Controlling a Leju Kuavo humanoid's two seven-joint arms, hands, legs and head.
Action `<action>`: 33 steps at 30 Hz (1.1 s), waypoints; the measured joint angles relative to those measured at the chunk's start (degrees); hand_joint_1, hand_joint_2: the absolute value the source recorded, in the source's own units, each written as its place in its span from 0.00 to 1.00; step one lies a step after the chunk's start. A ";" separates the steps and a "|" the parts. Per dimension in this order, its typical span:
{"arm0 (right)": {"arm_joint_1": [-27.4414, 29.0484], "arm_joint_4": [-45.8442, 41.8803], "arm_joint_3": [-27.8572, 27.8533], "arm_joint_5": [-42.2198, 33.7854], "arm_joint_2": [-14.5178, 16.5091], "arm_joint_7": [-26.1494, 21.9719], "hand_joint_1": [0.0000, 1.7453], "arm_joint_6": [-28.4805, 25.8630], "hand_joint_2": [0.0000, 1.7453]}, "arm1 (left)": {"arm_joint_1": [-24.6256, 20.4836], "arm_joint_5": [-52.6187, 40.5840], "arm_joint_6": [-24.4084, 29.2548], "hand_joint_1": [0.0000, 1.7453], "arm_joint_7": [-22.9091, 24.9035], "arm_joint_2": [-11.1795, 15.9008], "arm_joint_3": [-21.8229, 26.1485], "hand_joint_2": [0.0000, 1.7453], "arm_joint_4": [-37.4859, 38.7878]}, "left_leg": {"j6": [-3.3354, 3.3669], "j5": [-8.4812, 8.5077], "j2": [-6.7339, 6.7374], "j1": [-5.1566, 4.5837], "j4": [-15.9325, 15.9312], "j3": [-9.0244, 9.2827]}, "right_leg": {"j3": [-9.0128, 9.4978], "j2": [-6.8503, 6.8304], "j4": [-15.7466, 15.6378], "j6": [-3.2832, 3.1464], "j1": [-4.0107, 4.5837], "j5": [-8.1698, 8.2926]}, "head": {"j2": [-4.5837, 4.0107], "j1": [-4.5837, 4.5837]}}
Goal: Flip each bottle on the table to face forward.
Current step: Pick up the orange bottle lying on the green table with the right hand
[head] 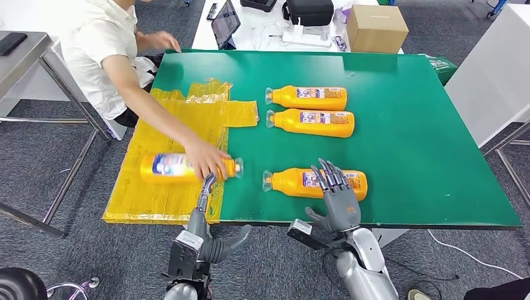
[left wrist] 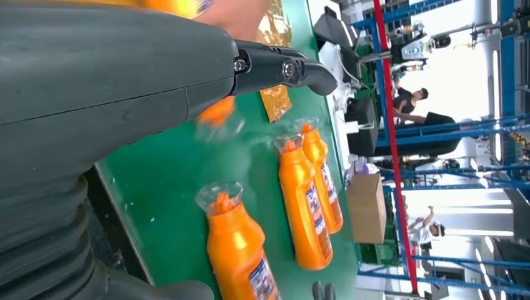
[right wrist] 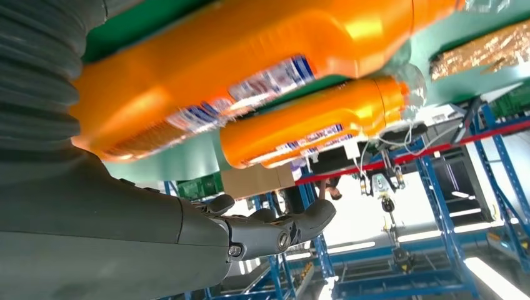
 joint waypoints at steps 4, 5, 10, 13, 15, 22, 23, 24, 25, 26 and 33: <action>-0.24 1.06 -0.06 0.12 -0.15 0.44 0.00 -0.01 1.00 | 0.05 -0.03 0.00 0.00 0.03 0.03 -0.01 1.00 -0.04 | 0.00 0.00 0.00 -0.01 0.00 -0.01 | 0.01 0.00 0.00 0.00 -0.01 0.00 | 0.00 -0.01; -0.32 1.32 -0.05 0.16 -0.16 0.79 0.00 -0.01 1.00 | 0.05 -0.03 0.01 0.00 0.05 0.03 0.00 1.00 -0.04 | 0.00 0.00 0.00 -0.01 0.00 -0.01 | 0.01 0.00 0.00 0.00 -0.01 0.00 | 0.00 -0.01; -0.75 3.09 1.24 -0.34 -0.52 5.53 0.00 0.01 1.00 | 0.18 -0.17 -0.22 0.00 0.52 0.05 0.03 1.00 -0.38 | 0.00 0.00 0.00 0.00 0.00 0.00 | 0.00 0.00 0.00 0.00 0.00 0.00 | 0.00 -0.02; -0.76 3.53 4.46 1.97 -2.08 13.06 0.00 -0.01 1.00 | 0.58 -0.92 -0.19 0.00 0.93 0.15 0.04 1.00 -1.36 | 0.00 0.00 0.00 -0.01 0.00 0.00 | 0.00 0.00 0.00 0.00 0.00 0.00 | 0.00 -0.02; -0.78 3.53 6.25 4.14 -3.29 17.22 0.00 -0.02 1.00 | 0.88 -1.25 -0.07 0.00 1.08 0.27 0.05 1.00 -1.95 | 0.00 0.00 -0.01 -0.01 0.00 -0.01 | 0.00 0.00 0.00 0.00 -0.01 0.00 | 0.00 -0.01; -0.84 1.57 7.81 14.37 -5.80 26.05 0.00 -0.08 1.00 | 1.56 -2.45 0.38 0.00 1.39 0.49 0.11 1.00 -3.25 | 0.01 0.00 0.00 -0.02 0.00 0.00 | 0.02 0.00 0.00 0.00 -0.01 0.01 | 0.00 -0.01; -0.77 1.02 7.81 15.34 -5.85 26.71 0.00 -0.08 1.00 | 1.69 -2.57 0.49 0.00 1.41 0.49 0.11 1.00 -3.35 | 0.01 0.00 0.00 -0.01 0.00 0.00 | 0.01 0.00 0.00 0.00 -0.01 0.01 | 0.00 -0.02; -0.67 0.32 7.82 16.30 -5.87 27.48 0.00 -0.08 1.00 | 1.82 -2.71 0.62 0.00 1.44 0.49 0.11 1.00 -3.48 | 0.01 0.00 0.00 -0.01 0.00 0.00 | 0.01 0.00 0.00 0.00 0.00 0.01 | 0.00 -0.02; -0.59 -0.37 7.85 17.20 -5.89 28.37 0.00 -0.08 1.00 | 1.93 -2.85 0.78 0.00 1.46 0.49 0.11 1.00 -3.61 | 0.00 0.00 0.01 -0.01 0.00 0.01 | 0.01 0.00 0.00 0.00 0.00 0.01 | 0.00 -0.02; -0.54 -0.98 7.87 17.99 -5.92 29.31 0.00 -0.08 1.00 | 2.02 -2.96 0.90 0.00 1.47 0.49 0.11 1.00 -3.72 | 0.00 0.00 0.00 -0.01 0.00 0.01 | 0.01 0.00 0.00 0.00 0.00 0.01 | 0.00 -0.02; -0.59 -3.97 8.21 20.66 -6.92 33.50 0.00 -0.08 1.00 | 2.26 -3.46 1.33 0.00 1.48 0.49 0.11 1.00 -4.23 | 0.01 0.00 -0.01 -0.02 0.00 -0.01 | 0.02 -0.01 0.00 0.00 -0.01 0.00 | 0.00 -0.01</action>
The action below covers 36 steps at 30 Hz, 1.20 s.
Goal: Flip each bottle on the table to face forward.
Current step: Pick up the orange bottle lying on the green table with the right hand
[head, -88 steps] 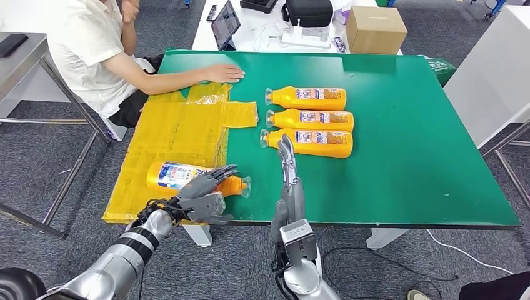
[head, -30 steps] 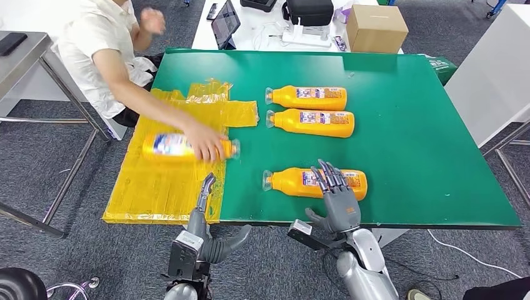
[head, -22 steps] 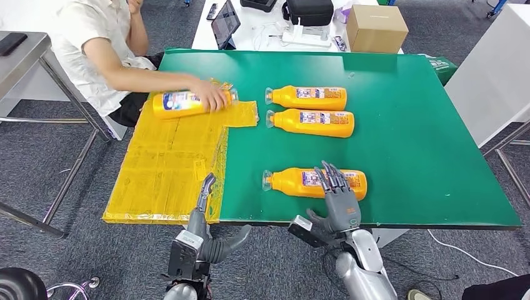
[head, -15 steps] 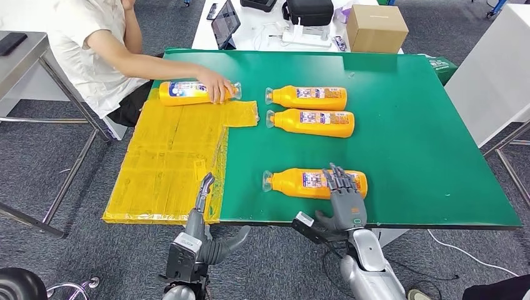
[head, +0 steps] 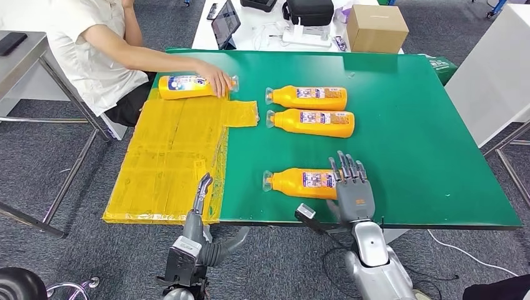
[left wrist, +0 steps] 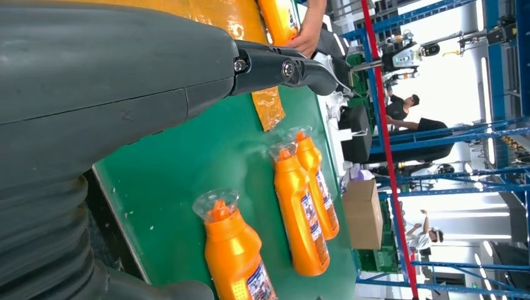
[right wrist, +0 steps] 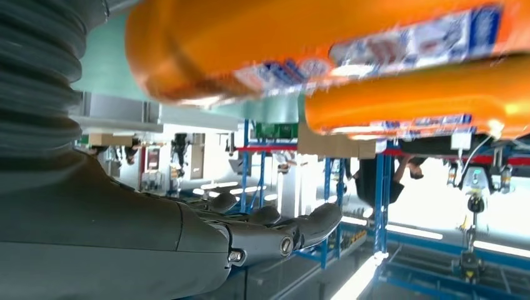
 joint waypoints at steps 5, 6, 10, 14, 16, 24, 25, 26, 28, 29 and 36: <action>-0.05 -1.44 0.07 -0.15 -0.56 0.00 0.00 0.00 1.00 | 0.10 -0.05 0.10 0.00 0.00 0.00 0.00 1.00 -0.32 | 0.00 0.00 0.00 0.00 0.00 0.00 | 0.00 0.00 0.00 0.00 0.00 0.00 | 0.00 -0.01; -0.07 -1.69 0.08 -0.42 -0.62 -0.21 0.00 0.00 1.00 | 0.13 -0.08 0.11 0.00 0.00 0.00 -0.01 1.00 -0.40 | 0.00 0.00 0.00 0.00 0.00 0.00 | 0.00 0.00 0.00 0.00 0.00 0.00 | 0.00 -0.01; -0.46 -2.04 0.10 -2.49 -0.64 -1.93 0.00 0.01 1.00 | 0.23 -0.23 -0.22 0.00 0.04 0.01 -0.07 1.00 -0.71 | 0.00 0.00 0.01 0.01 0.00 0.01 | 0.00 0.00 0.00 0.00 0.01 0.00 | 0.00 -0.01; -0.94 -1.60 0.10 -4.06 -0.56 -3.18 0.00 0.00 1.00 | 0.25 -0.27 -0.45 0.00 0.16 0.02 -0.09 1.00 -0.90 | 0.00 0.00 0.00 0.01 0.00 0.00 | 0.00 0.00 0.00 0.00 0.01 0.00 | 0.00 -0.01; -1.44 -0.61 0.09 -5.76 -0.43 -4.04 0.00 0.00 1.00 | 0.24 -0.23 -0.62 0.00 0.27 0.02 -0.09 1.00 -0.90 | 0.00 0.00 0.01 0.01 0.00 0.00 | -0.01 0.00 0.00 0.00 0.01 0.00 | 0.00 -0.01; -7.06 13.53 0.02 -13.29 0.19 -5.30 0.00 1.88 1.00 | 0.00 0.55 -3.12 0.00 1.40 0.09 -0.26 1.00 -0.90 | 0.01 0.02 0.00 0.01 0.00 0.02 | 0.01 0.00 0.00 0.00 0.00 0.02 | 0.00 0.00; -7.69 15.08 0.02 -13.80 0.31 -5.49 0.00 2.17 1.00 | -0.04 0.63 -3.41 0.00 1.52 0.12 -0.35 1.00 -0.90 | 0.01 0.02 0.00 0.01 0.00 0.03 | 0.01 0.01 0.00 0.00 0.01 0.02 | 0.00 -0.01; -8.29 16.37 0.02 -14.18 0.45 -5.67 0.00 2.39 1.00 | -0.08 0.71 -3.65 0.00 1.62 0.15 -0.44 1.00 -0.90 | 0.01 0.02 0.02 0.01 0.00 0.05 | 0.01 0.02 0.00 0.00 0.01 0.02 | 0.00 0.00; -9.49 18.49 0.02 -14.92 0.75 -6.19 0.00 2.86 1.00 | -0.17 1.02 -4.23 0.00 1.82 0.21 -0.61 1.00 -0.90 | 0.00 0.01 0.07 0.01 0.00 0.11 | 0.03 0.06 0.00 0.00 0.01 0.02 | 0.00 -0.02; -9.97 19.39 0.02 -15.27 0.92 -6.45 0.00 3.02 1.00 | -0.22 1.16 -4.50 0.00 1.92 0.24 -0.72 1.00 -0.90 | 0.00 0.00 0.08 0.01 0.00 0.14 | 0.05 0.08 0.00 0.00 0.01 0.02 | 0.00 -0.01; -11.83 23.11 0.05 -16.32 1.84 -7.13 0.00 3.32 1.00 | -0.34 1.76 -5.63 0.00 2.28 0.48 -1.15 1.00 -0.90 | 0.00 -0.01 0.12 0.02 0.00 0.36 | 0.21 0.11 -0.01 -0.01 0.01 0.02 | 0.00 0.00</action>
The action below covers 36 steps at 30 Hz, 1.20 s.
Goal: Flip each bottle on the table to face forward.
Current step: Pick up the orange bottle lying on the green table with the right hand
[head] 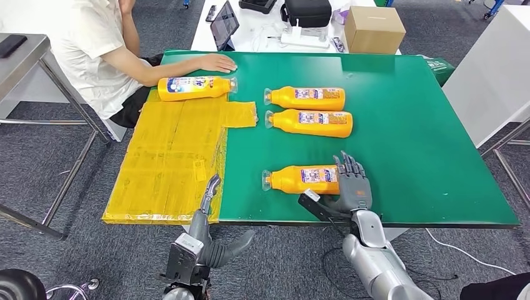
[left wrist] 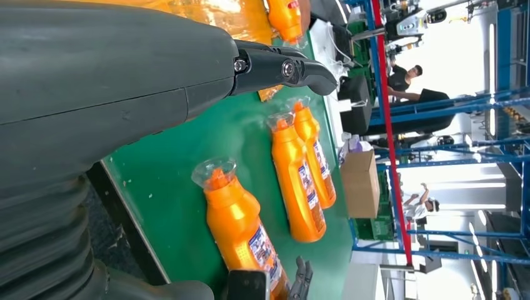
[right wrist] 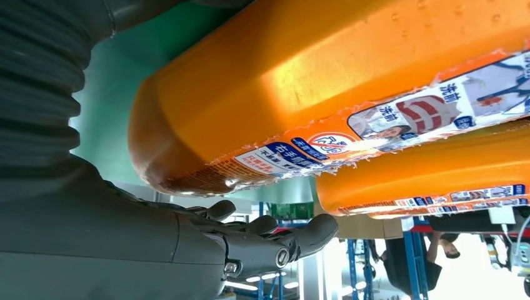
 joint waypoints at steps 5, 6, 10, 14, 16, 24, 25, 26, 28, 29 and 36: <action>-0.66 1.20 0.02 -0.08 0.32 -0.03 0.52 0.28 1.00 | -0.02 0.08 -0.15 0.00 0.03 0.02 -0.24 1.00 0.00 | 0.00 0.00 0.01 0.00 0.00 0.17 | 0.16 0.02 -0.01 0.00 0.00 0.01 | 0.00 0.00; -0.74 1.42 0.05 -0.15 0.35 -0.06 0.77 0.55 1.00 | -0.02 0.12 -0.21 0.00 0.03 0.02 -0.26 1.00 0.00 | 0.00 0.00 0.01 0.00 0.00 0.19 | 0.18 0.02 -0.01 0.00 0.00 0.01 | 0.00 0.00; -1.38 2.17 0.46 -1.45 0.32 -0.90 1.00 3.11 1.00 | -0.06 0.50 -0.99 0.00 0.03 0.02 -0.33 1.00 -0.02 | 0.00 0.00 0.05 0.00 0.00 0.26 | 0.23 0.04 -0.01 -0.01 0.00 0.01 | 0.00 -0.01; -2.37 2.77 0.87 -3.46 0.03 -1.42 1.00 5.23 1.00 | -0.16 0.82 -1.73 0.00 0.10 0.02 -0.38 1.00 -0.04 | 0.00 0.00 0.06 0.00 0.00 0.37 | 0.31 0.05 -0.01 -0.01 0.00 0.01 | 0.00 0.00; -2.67 3.00 1.00 -4.33 -0.18 -1.52 1.00 5.40 1.00 | -0.16 1.06 -2.01 0.00 0.12 0.02 -0.40 1.00 -0.04 | 0.00 0.00 0.06 0.00 0.00 0.38 | 0.33 0.05 -0.02 -0.01 0.00 0.01 | 0.00 -0.01; -3.34 3.86 1.10 -5.96 -0.72 -1.62 1.00 5.69 1.00 | -0.25 1.64 -2.39 0.00 0.12 0.02 -0.44 1.00 -0.04 | 0.00 0.00 0.03 0.00 0.00 0.39 | 0.38 0.04 -0.02 0.00 0.00 0.01 | 0.00 -0.01; -3.34 3.86 1.10 -5.96 -0.72 -1.62 1.00 5.69 1.00 | -0.25 1.64 -2.39 0.00 0.12 0.02 -0.44 1.00 -0.04 | 0.00 0.00 0.03 0.00 0.00 0.39 | 0.38 0.04 -0.02 0.00 0.00 0.01 | 0.00 -0.01; -3.34 3.87 1.10 -5.97 -0.73 -1.63 1.00 5.69 1.00 | -0.25 1.65 -2.39 0.00 0.12 0.02 -0.44 1.00 -0.04 | 0.00 0.00 0.03 0.00 0.00 0.39 | 0.38 0.04 -0.02 0.00 0.00 0.01 | 0.00 -0.01; -3.38 3.94 1.11 -6.06 -0.75 -1.64 1.00 5.69 1.00 | -0.26 1.69 -2.43 0.00 0.12 0.02 -0.44 1.00 -0.04 | 0.00 0.00 0.03 0.00 0.00 0.39 | 0.38 0.04 -0.02 0.00 0.00 0.01 | 0.00 -0.01; -3.48 4.10 1.13 -6.27 -0.81 -1.72 1.00 5.72 1.00 | -0.30 1.74 -2.50 0.00 0.12 0.02 -0.45 1.00 -0.04 | 0.00 0.00 0.03 0.00 0.00 0.39 | 0.38 0.04 -0.02 0.00 0.00 0.01 | 0.00 -0.01; -3.73 4.37 -0.81 -24.71 -0.79 -16.94 1.00 15.27 1.00 | -0.73 11.11 -2.13 0.00 -0.21 -0.25 0.15 1.00 -0.11 | -0.01 -0.20 0.24 0.01 0.00 0.80 | 0.67 0.33 -0.04 -0.02 0.01 0.01 | 0.00 0.02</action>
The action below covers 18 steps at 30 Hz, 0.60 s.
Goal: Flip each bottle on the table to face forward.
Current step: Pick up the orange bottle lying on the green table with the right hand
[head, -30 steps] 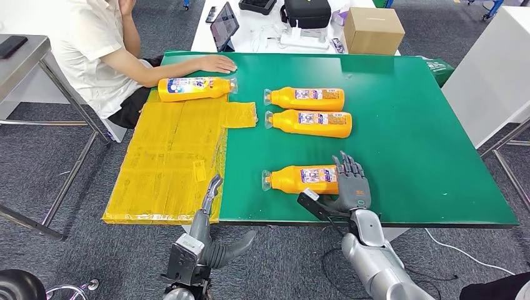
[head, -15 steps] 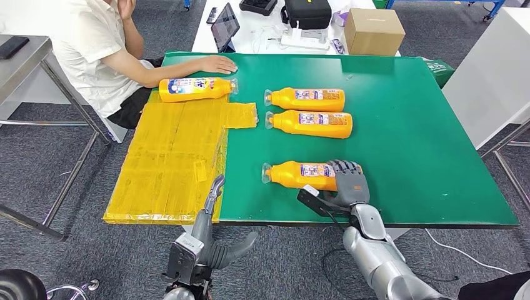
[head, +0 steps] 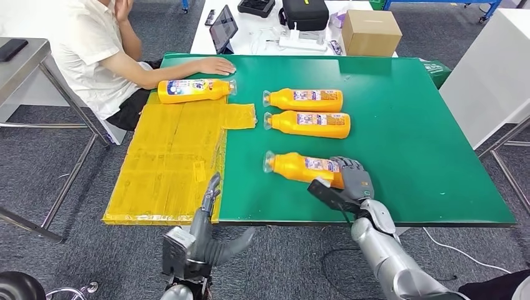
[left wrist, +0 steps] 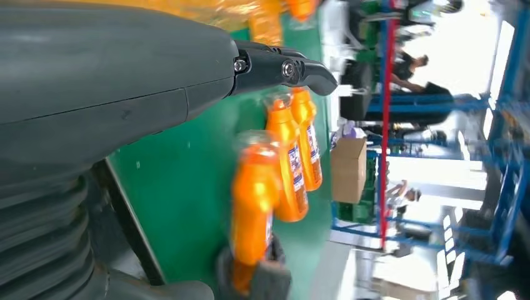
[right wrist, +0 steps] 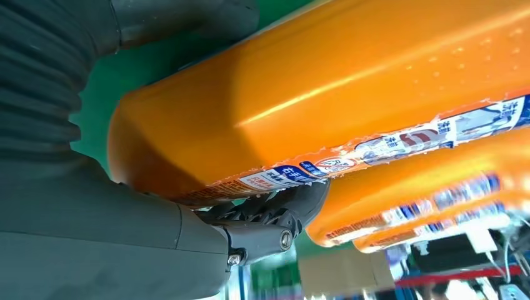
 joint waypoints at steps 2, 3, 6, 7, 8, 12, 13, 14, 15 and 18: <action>1.44 -2.18 -0.71 -7.46 1.00 -5.73 1.00 4.49 1.00 | -0.15 6.34 0.87 0.00 0.23 -0.45 0.73 1.00 -0.02 | -0.04 -0.06 0.15 0.01 0.00 0.12 | 0.04 0.18 0.00 -0.01 0.01 0.01 | 0.00 -0.01; 2.36 -3.56 -0.89 -10.34 1.59 -7.54 1.00 6.15 1.00 | -0.24 9.02 1.10 0.00 0.42 -0.62 1.05 1.00 -0.01 | -0.05 -0.07 0.15 0.03 0.00 0.14 | 0.04 0.21 0.00 -0.01 0.02 0.00 | 0.00 -0.04; 4.91 -7.59 -1.04 -16.42 3.05 -10.07 1.00 8.31 1.00 | -0.34 15.28 1.21 0.00 1.04 -0.92 1.61 1.00 0.04 | -0.07 -0.02 0.09 0.09 0.00 0.04 | -0.02 0.18 0.02 -0.01 0.09 -0.01 | 0.00 -0.04; 5.68 -8.78 -1.04 -17.87 3.45 -10.43 1.00 8.39 1.00 | -0.34 16.92 1.20 0.00 1.20 -0.98 1.74 1.00 0.07 | -0.06 0.00 0.07 0.10 0.00 -0.03 | -0.06 0.17 0.02 -0.01 0.11 -0.02 | 0.00 -0.03; 6.43 -10.03 -1.01 -19.02 3.82 -10.66 1.00 8.34 1.00 | -0.34 18.29 1.20 0.00 1.31 -1.01 1.87 1.00 0.09 | -0.06 0.01 0.06 0.10 0.00 -0.10 | -0.11 0.17 0.03 -0.01 0.11 -0.02 | 0.00 -0.04; 8.87 -14.27 -0.70 -21.25 4.63 -10.80 1.00 7.99 1.00 | -0.33 20.78 1.25 0.00 1.44 -1.02 2.18 1.00 0.11 | -0.04 0.03 0.03 0.06 0.00 -0.35 | -0.27 0.14 0.04 0.00 0.06 -0.02 | 0.00 -0.02; 9.31 -14.91 -0.64 -21.70 4.75 -10.87 1.00 7.81 1.00 | -0.33 21.20 1.33 0.00 1.50 -1.02 2.22 1.00 0.10 | -0.03 0.03 0.02 0.04 0.00 -0.40 | -0.32 0.13 0.04 0.01 0.04 -0.02 | 0.00 -0.03; 9.76 -15.57 -0.59 -22.33 4.88 -11.01 1.00 7.44 1.00 | -0.33 21.77 1.49 0.00 1.62 -1.02 2.27 1.00 0.10 | -0.03 0.03 0.01 0.03 0.00 -0.45 | -0.36 0.11 0.04 0.01 0.02 -0.02 | 0.00 -0.02; 10.17 -16.24 -0.57 -23.08 5.05 -11.13 1.00 6.93 1.00 | -0.32 22.39 1.69 0.00 1.78 -1.02 2.31 1.00 0.09 | -0.03 0.03 -0.01 0.02 0.00 -0.50 | -0.39 0.09 0.04 0.02 0.01 -0.03 | 0.00 -0.03; 11.21 -18.56 -0.31 -25.65 5.63 -11.09 1.00 5.55 1.00 | -0.31 23.91 1.97 0.00 2.54 -0.98 2.22 1.00 0.08 | -0.03 0.03 -0.04 0.02 0.00 -0.63 | -0.51 0.05 0.04 0.02 0.01 -0.03 | 0.00 -0.03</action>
